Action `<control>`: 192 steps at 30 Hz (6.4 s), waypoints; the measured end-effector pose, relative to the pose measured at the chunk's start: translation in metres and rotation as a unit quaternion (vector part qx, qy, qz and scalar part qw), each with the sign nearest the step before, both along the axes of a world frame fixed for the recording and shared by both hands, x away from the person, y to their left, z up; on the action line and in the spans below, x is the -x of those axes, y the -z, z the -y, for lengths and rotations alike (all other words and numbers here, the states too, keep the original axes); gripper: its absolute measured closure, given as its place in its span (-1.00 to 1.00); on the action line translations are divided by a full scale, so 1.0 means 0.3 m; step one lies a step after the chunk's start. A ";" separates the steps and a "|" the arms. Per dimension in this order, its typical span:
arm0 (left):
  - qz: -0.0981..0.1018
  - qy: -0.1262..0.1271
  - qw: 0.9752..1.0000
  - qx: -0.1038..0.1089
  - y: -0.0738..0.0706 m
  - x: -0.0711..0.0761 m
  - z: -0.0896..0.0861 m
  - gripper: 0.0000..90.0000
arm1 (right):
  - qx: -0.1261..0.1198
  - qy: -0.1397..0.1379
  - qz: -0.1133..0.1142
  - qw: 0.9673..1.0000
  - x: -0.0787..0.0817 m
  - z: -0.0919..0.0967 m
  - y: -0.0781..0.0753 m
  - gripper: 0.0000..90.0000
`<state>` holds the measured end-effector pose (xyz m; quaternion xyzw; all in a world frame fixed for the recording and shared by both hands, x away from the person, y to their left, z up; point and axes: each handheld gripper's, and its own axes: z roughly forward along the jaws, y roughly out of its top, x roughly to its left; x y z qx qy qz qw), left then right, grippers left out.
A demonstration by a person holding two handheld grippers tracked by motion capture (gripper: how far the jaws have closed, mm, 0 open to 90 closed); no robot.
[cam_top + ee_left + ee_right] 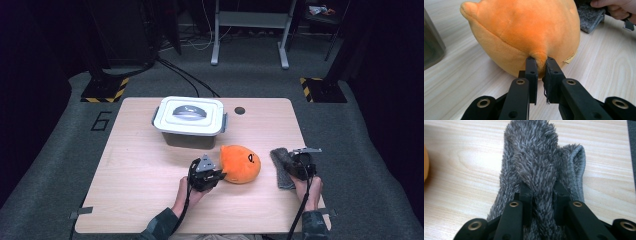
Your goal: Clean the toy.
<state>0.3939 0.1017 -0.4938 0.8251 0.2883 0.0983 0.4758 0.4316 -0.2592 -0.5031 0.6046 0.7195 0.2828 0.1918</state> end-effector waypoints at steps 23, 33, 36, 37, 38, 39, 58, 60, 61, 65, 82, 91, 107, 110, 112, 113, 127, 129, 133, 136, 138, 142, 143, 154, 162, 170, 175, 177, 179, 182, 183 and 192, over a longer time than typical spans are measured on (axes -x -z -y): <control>0.025 0.024 0.999 -0.006 -0.008 0.005 0.009 0.83 | -0.064 -0.061 0.074 0.993 0.099 -0.009 -0.189 0.68; 0.046 0.035 0.998 -0.019 -0.018 0.009 0.019 0.83 | -0.074 -0.088 0.094 0.989 0.116 -0.044 -0.253 0.68; 0.045 0.040 0.998 -0.021 -0.022 0.008 0.021 0.83 | -0.081 -0.103 0.102 0.986 0.117 -0.064 -0.276 0.67; 0.046 0.039 0.998 -0.018 -0.021 0.008 0.022 0.83 | -0.083 -0.107 0.103 0.985 0.117 -0.071 -0.284 0.67; 0.046 0.039 0.998 -0.018 -0.022 0.007 0.022 0.83 | -0.084 -0.113 0.102 0.985 0.116 -0.080 -0.291 0.67; 0.049 0.039 0.998 -0.019 -0.022 0.006 0.022 0.83 | -0.084 -0.118 0.103 0.984 0.115 -0.092 -0.298 0.67; 0.061 0.057 0.996 -0.026 -0.046 -0.004 0.043 0.83 | -0.037 -0.218 0.104 0.970 0.079 -0.377 -0.340 0.66; 0.063 0.057 0.996 -0.026 -0.047 -0.004 0.044 0.83 | -0.030 -0.225 0.106 0.968 0.078 -0.405 -0.336 0.66; 0.062 0.058 0.996 -0.025 -0.048 -0.005 0.044 0.83 | -0.029 -0.229 0.103 0.968 0.079 -0.418 -0.335 0.66; 0.062 0.061 0.996 -0.023 -0.049 -0.003 0.045 0.83 | -0.016 -0.243 0.100 0.965 0.075 -0.463 -0.319 0.66; 0.038 0.051 0.998 -0.015 -0.031 -0.010 0.046 0.83 | 0.074 -0.246 0.105 0.961 0.075 -0.522 -0.267 0.66; 0.034 0.041 0.999 -0.009 -0.025 -0.012 0.045 0.83 | 0.059 -0.213 0.114 0.969 0.081 -0.485 -0.268 0.66; 0.028 0.038 0.999 -0.007 -0.018 -0.014 0.042 0.83 | 0.038 -0.156 0.109 0.981 0.086 -0.341 -0.235 0.64; 0.028 0.038 0.999 -0.009 -0.016 -0.016 0.038 0.83 | 0.033 -0.146 0.103 0.983 0.085 -0.317 -0.223 0.64; 0.026 0.038 0.999 -0.009 -0.013 -0.016 0.036 0.83 | 0.031 -0.136 0.099 0.985 0.084 -0.304 -0.215 0.64; 0.026 0.039 0.999 -0.009 -0.012 -0.016 0.035 0.83 | 0.032 -0.135 0.098 0.985 0.084 -0.295 -0.211 0.64; 0.019 0.039 0.999 -0.010 -0.004 -0.018 0.028 0.83 | 0.032 -0.090 0.056 0.994 0.056 -0.228 -0.128 0.64; 0.018 0.039 0.999 -0.010 -0.002 -0.018 0.027 0.83 | 0.033 -0.084 0.044 0.995 0.048 -0.226 -0.107 0.64; 0.019 0.037 0.999 -0.008 -0.001 -0.018 0.027 0.83 | 0.037 -0.085 0.028 0.995 0.031 -0.224 -0.063 0.64; 0.017 0.039 0.999 -0.008 -0.002 -0.018 0.026 0.83 | 0.032 -0.082 0.016 0.996 0.020 -0.224 -0.035 0.64; 0.018 0.039 0.999 -0.008 -0.004 -0.017 0.026 0.83 | 0.034 -0.085 0.007 0.996 0.014 -0.224 -0.018 0.64; 0.020 0.038 0.999 -0.006 -0.005 -0.016 0.026 0.83 | 0.032 -0.082 0.008 0.996 0.014 -0.209 -0.017 0.65; 0.020 0.038 0.999 -0.007 -0.005 -0.015 0.026 0.83 | 0.033 -0.079 0.013 0.996 0.017 -0.201 -0.024 0.65; 0.026 0.039 0.999 -0.007 -0.013 -0.015 0.030 0.83 | 0.010 -0.081 0.082 0.993 0.092 -0.145 -0.208 0.65; 0.029 0.038 0.999 -0.005 -0.023 -0.016 0.038 0.82 | 0.003 -0.150 0.112 0.982 0.116 -0.267 -0.321 0.65; 0.029 0.041 0.999 -0.003 -0.029 -0.015 0.046 0.82 | 0.019 -0.208 0.103 0.973 0.079 -0.418 -0.334 0.64; 0.034 0.043 0.999 -0.001 -0.030 -0.012 0.052 0.82 | 0.017 -0.230 0.091 0.969 0.065 -0.503 -0.325 0.63; 0.035 0.044 0.998 -0.002 -0.030 -0.011 0.053 0.82 | 0.032 -0.233 0.082 0.969 0.055 -0.526 -0.307 0.63; 0.031 0.044 0.999 -0.004 -0.028 -0.013 0.052 0.82 | 0.041 -0.234 0.081 0.968 0.045 -0.537 -0.286 0.63; 0.030 0.042 0.999 -0.002 -0.026 -0.016 0.050 0.82 | 0.048 -0.237 0.086 0.966 0.044 -0.536 -0.281 0.63; 0.031 0.041 0.999 -0.002 -0.026 -0.016 0.051 0.81 | 0.049 -0.232 0.086 0.968 0.046 -0.536 -0.283 0.63; 0.025 0.041 0.999 -0.001 -0.023 -0.021 0.048 0.81 | 0.048 -0.212 0.093 0.972 0.054 -0.481 -0.285 0.63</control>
